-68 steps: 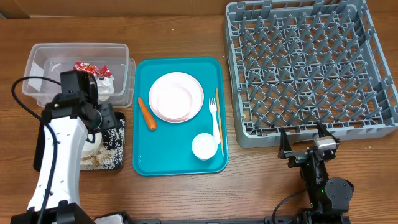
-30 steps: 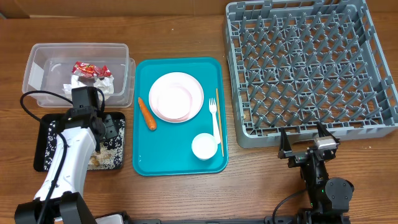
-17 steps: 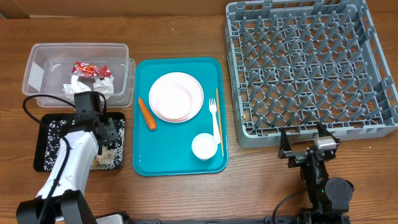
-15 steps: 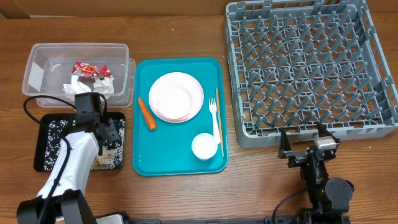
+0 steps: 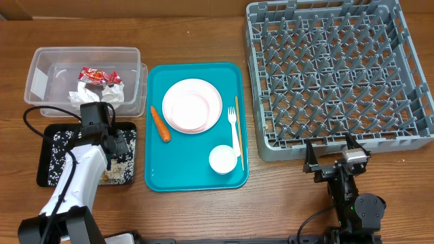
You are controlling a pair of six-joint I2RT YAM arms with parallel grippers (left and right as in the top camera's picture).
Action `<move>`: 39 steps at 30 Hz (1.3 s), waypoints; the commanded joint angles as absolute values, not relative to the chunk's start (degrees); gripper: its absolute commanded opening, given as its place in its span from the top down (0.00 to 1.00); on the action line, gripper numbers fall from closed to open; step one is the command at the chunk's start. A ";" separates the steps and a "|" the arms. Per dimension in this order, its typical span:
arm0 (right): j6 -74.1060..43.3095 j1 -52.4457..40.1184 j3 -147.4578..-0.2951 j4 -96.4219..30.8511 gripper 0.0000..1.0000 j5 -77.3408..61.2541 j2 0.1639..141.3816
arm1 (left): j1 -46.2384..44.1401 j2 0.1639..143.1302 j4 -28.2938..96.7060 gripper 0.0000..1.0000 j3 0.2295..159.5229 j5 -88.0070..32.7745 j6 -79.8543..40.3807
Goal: Sort waste into correct bins and load items into the dishwasher
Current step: 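Tilt the bowl again with the left gripper to empty remaining rice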
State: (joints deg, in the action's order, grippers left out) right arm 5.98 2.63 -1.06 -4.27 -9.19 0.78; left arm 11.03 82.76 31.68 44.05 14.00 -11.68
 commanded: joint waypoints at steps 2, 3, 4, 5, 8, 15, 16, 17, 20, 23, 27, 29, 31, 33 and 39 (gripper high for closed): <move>5.58 2.96 -0.45 -3.95 0.00 -9.52 0.16 | 11.44 83.18 31.59 0.83 43.48 14.44 -11.81; 5.58 2.96 -0.45 -3.95 0.00 -9.52 0.16 | 11.44 83.18 31.57 0.84 43.48 14.15 -11.81; 5.58 2.96 -0.45 -3.95 0.00 -9.50 0.16 | 11.44 83.18 31.57 0.84 43.48 14.09 -11.81; 5.61 2.96 -0.45 -3.95 0.00 -9.52 0.16 | 11.44 83.18 31.57 0.85 43.51 14.09 -11.79; 5.58 2.96 -0.45 -3.95 0.00 -9.52 0.16 | 11.44 83.15 31.57 0.88 43.51 14.06 -11.79; 5.58 2.96 -0.45 -3.95 0.00 -9.52 0.16 | 11.44 83.13 32.80 0.96 45.82 13.89 -11.81; 5.58 2.96 -0.45 -3.95 0.00 -9.52 0.16 | 11.44 83.13 33.39 0.96 46.63 13.89 -11.81; 5.58 2.96 -0.45 -3.95 0.00 -9.52 0.16 | 11.44 83.13 34.17 0.96 47.57 13.89 -11.81; 5.58 2.96 -0.45 -3.95 0.00 -9.52 0.16 | 11.44 83.13 37.21 0.96 51.35 13.28 -11.84; 5.58 2.96 -0.45 -3.95 0.00 -9.52 0.16 | 11.44 83.13 40.82 0.96 55.70 11.86 -11.40; 5.58 2.96 -0.45 -3.95 0.00 -9.52 0.16 | 11.44 83.09 44.58 0.96 60.42 7.70 -8.49; 5.58 2.96 -0.45 -3.95 0.00 -9.52 0.16 | 11.46 83.09 46.11 0.96 61.80 4.86 -6.31; 5.58 2.96 -0.45 -3.95 0.00 -9.52 0.16 | 11.53 83.07 47.24 0.96 62.35 1.41 -4.29; 5.58 2.96 -0.45 -3.95 0.00 -9.52 0.16 | 12.05 83.07 47.97 0.96 62.39 -4.10 -2.68; 5.58 2.96 -0.45 -3.95 0.00 -9.52 0.16 | 18.41 82.94 48.84 0.96 62.39 -25.34 4.36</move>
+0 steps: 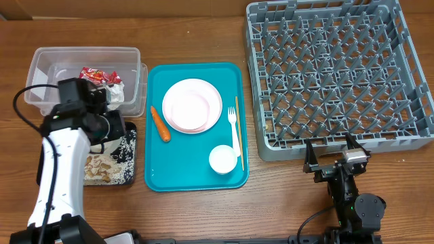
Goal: Sort waste into correct bins and load items into the dishwasher
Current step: 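Tilt the bowl again with the left gripper to empty remaining rice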
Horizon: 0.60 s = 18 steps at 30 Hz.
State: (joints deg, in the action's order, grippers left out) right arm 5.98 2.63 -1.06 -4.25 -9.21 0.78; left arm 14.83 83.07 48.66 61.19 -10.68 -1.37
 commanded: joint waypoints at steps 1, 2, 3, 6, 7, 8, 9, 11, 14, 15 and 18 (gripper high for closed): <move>5.58 2.96 -0.45 -3.97 0.00 -9.50 0.16 | 20.23 82.94 49.10 0.96 62.39 -29.08 5.69; 5.58 2.96 -0.45 -3.95 0.00 -9.52 0.16 | 22.15 82.94 49.52 0.96 62.39 -33.04 7.42; 5.58 2.96 -0.45 -3.95 0.00 -9.52 0.16 | 24.40 82.94 50.26 0.96 62.39 -37.56 9.63; 5.58 2.96 -0.45 -3.95 0.00 -9.52 0.16 | 29.89 82.94 53.28 0.96 62.39 -46.48 16.43; 5.58 2.96 -0.45 -3.95 0.00 -9.52 0.16 | 31.59 82.94 54.52 0.96 62.39 -48.71 18.65; 5.58 2.96 -0.45 -3.95 0.00 -9.52 0.16 | 33.23 82.94 55.77 0.96 62.39 -50.85 20.58; 5.58 2.96 -0.45 -3.95 0.00 -9.52 0.16 | 35.03 82.94 56.99 0.96 62.39 -54.02 22.65; 5.61 2.96 -0.45 -3.95 0.00 -9.52 0.16 | 38.11 82.94 59.27 0.96 62.37 -61.34 27.03; 5.58 2.96 -0.45 -3.95 0.00 -9.52 0.16 | 41.98 82.94 63.37 0.96 62.13 -71.29 35.18; 5.58 2.96 -0.45 -3.95 0.00 -9.50 0.16 | 43.16 82.94 64.93 0.96 61.89 -74.43 38.22; 5.58 2.96 -0.45 -3.95 0.00 -9.52 0.16 | 46.65 82.94 70.13 0.96 60.95 -81.17 47.11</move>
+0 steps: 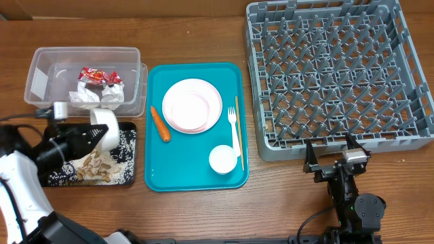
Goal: Sort waste into correct bins and load items into the dishwasher
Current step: 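Tilt the bowl again with the left gripper to empty remaining rice, then lift the empty white bowl and carry it right over the teal tray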
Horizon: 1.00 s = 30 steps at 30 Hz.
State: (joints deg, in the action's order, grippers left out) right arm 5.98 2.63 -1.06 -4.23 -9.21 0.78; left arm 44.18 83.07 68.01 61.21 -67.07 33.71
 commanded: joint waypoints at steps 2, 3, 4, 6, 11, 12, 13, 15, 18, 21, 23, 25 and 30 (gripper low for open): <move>5.58 2.96 -0.45 -3.95 0.00 -9.52 0.16 | 48.45 82.94 72.99 0.96 60.45 -83.15 51.03; 5.58 2.96 -0.45 -3.95 0.00 -9.52 0.16 | 49.21 82.94 74.30 0.96 60.25 -83.77 52.49; 5.58 2.96 -0.45 -3.95 0.00 -9.52 0.16 | 49.82 82.94 75.48 0.96 60.07 -84.09 53.63; 5.58 2.96 -0.45 -3.95 0.00 -9.52 0.16 | 50.76 82.94 78.17 0.96 59.88 -84.75 55.53; 5.58 2.96 -0.45 -3.95 0.00 -9.52 0.16 | 51.16 82.94 81.62 0.96 59.77 -87.13 56.60; 5.58 2.96 -0.45 -3.95 0.00 -9.52 0.16 | 51.16 82.94 82.35 0.95 59.77 -87.68 56.86; 5.58 2.96 -0.45 -3.95 0.00 -9.52 0.16 | 51.16 82.94 82.32 0.96 59.77 -87.92 57.21; 5.58 2.96 -0.45 -3.95 0.00 -9.52 0.16 | 51.16 82.96 80.14 0.96 59.77 -87.22 58.48; 5.58 2.96 -0.45 -3.97 0.00 -9.52 0.16 | 51.20 83.13 80.73 0.96 59.77 -87.02 53.43; 5.58 2.96 -0.45 -3.95 0.00 -9.52 0.16 | 51.33 83.15 78.98 0.96 59.77 -86.30 56.58; 5.58 2.96 -0.45 -3.95 0.00 -9.52 0.16 | 51.46 83.37 78.43 0.96 59.77 -87.31 49.60; 5.58 2.96 -0.45 -3.95 0.00 -9.52 0.16 | 51.46 83.35 78.13 0.96 59.77 -88.64 52.18; 5.58 2.96 -0.45 -3.95 0.00 -9.52 0.16 | 51.55 83.88 73.82 0.96 59.79 -90.63 40.91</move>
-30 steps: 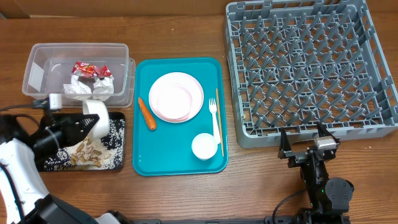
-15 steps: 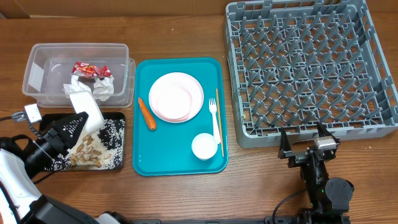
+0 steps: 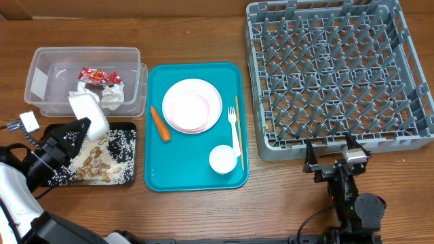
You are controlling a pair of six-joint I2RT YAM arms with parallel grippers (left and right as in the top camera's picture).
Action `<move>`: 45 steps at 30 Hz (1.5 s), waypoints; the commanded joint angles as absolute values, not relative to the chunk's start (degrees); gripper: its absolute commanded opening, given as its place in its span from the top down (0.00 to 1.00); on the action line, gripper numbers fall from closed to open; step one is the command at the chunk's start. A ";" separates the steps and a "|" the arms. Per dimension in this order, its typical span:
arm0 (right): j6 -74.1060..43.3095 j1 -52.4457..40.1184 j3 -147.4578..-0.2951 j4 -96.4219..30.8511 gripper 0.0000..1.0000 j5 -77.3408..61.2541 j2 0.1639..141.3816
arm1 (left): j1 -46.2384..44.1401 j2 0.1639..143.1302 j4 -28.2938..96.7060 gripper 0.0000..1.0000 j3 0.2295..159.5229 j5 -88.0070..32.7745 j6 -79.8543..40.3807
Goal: Sort waste into correct bins and load items into the dishwasher
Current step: 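Lift the empty white bowl and carry it right over the teal tray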
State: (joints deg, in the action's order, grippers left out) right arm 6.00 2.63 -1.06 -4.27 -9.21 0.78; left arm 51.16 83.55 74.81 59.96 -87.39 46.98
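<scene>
My left gripper is shut on a white cup, held tipped over the left end of the black tray. Rice and brown food scraps lie spread in that tray. The teal tray carries a pale pink plate, a carrot, a white fork, a wooden chopstick and a second white cup. The grey dish rack stands at the right with nothing in it. My right gripper rests open just in front of the rack.
A clear plastic bin behind the black tray holds a red wrapper and crumpled white paper. The left arm's cable trails by the table's left edge.
The left arm has drawn back toward the lower left. The white cup it holds sits a little further left and back over the black tray. The right arm has not moved.
My left gripper first hung over the black tray's right half, then further left near the clear bin. Later it showed a white cup held on its side over the tray, scraps below. Now the cup is tipped at the tray's left end.
</scene>
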 commanded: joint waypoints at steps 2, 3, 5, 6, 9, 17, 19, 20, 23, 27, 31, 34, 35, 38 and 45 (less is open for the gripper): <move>5.58 2.96 -0.45 -3.95 0.00 -9.50 0.16 | 51.68 84.01 71.29 0.96 59.77 -89.21 39.44; 5.58 2.96 -0.45 -3.95 0.00 -9.52 0.16 | 51.68 84.01 72.47 0.96 59.77 -89.56 37.65; 5.58 2.96 -0.45 -3.97 0.00 -9.52 0.16 | 51.68 83.79 76.12 0.96 59.77 -90.63 40.45; 5.58 2.96 -0.45 -3.95 0.00 -9.52 0.16 | 51.68 83.77 75.46 0.96 59.77 -90.56 42.35; 5.58 2.96 -0.45 -3.95 0.00 -9.52 0.16 | 51.70 84.07 76.42 0.96 59.79 -90.67 35.83; 5.58 2.96 -0.45 -3.95 0.00 -9.50 0.16 | 51.86 83.90 72.75 0.96 59.77 -90.56 34.63; 5.58 2.96 -0.45 -3.95 0.00 -9.52 0.16 | 51.83 83.99 73.80 0.96 59.77 -90.70 31.18; 5.58 2.96 -0.45 -3.95 0.00 -9.52 0.16 | 51.83 83.81 74.24 0.96 59.79 -90.67 31.79; 5.61 2.96 -0.45 -3.95 0.00 -9.52 0.16 | 51.88 83.96 71.33 0.96 59.79 -90.67 31.29; 5.58 2.96 -0.45 -3.97 0.00 -9.52 0.16 | 51.86 83.94 69.10 0.96 59.77 -90.67 30.61; 5.58 2.96 -0.45 -3.95 0.00 -9.52 0.16 | 51.44 83.92 70.41 0.96 59.77 -90.65 30.02; 5.58 2.96 -0.45 -3.95 0.00 -9.52 0.16 | 50.92 83.92 70.63 0.96 59.77 -90.67 29.85; 5.58 2.96 -0.45 -3.95 0.00 -9.52 0.16 | 50.92 83.92 71.81 0.96 59.77 -90.67 29.58; 5.61 2.96 -0.45 -3.95 0.00 -9.50 0.16 | 50.92 83.83 74.04 0.96 59.77 -90.63 33.19; 5.58 2.96 -0.45 -3.95 0.00 -9.52 0.16 | 50.92 83.88 76.40 0.96 59.77 -90.52 35.90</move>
State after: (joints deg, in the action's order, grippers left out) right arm 5.98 2.63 -1.06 -4.27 -9.21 0.78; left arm 51.37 83.81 75.88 59.81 -89.19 32.75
